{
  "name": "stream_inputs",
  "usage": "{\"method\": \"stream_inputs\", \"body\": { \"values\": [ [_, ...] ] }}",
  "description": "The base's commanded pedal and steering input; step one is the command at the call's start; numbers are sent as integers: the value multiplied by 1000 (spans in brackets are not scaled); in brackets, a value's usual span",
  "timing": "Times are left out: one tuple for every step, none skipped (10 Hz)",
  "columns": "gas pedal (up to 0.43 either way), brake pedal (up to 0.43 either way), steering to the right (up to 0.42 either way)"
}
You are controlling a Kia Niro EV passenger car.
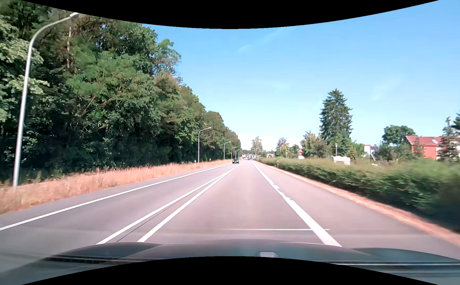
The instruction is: Follow the waypoints while adhering to traffic rules and regulations
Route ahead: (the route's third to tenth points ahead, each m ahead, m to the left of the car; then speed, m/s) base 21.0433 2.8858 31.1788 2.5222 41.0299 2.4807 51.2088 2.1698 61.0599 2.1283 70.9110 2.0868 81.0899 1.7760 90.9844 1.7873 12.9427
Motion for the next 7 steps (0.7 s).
{"method": "stream_inputs", "body": {
  "values": [
    [39, 0, -1],
    [39, 0, -1],
    [39, 0, -1],
    [39, 0, -1],
    [39, 0, -1],
    [39, 0, -1],
    [39, 0, -1]
  ]
}}
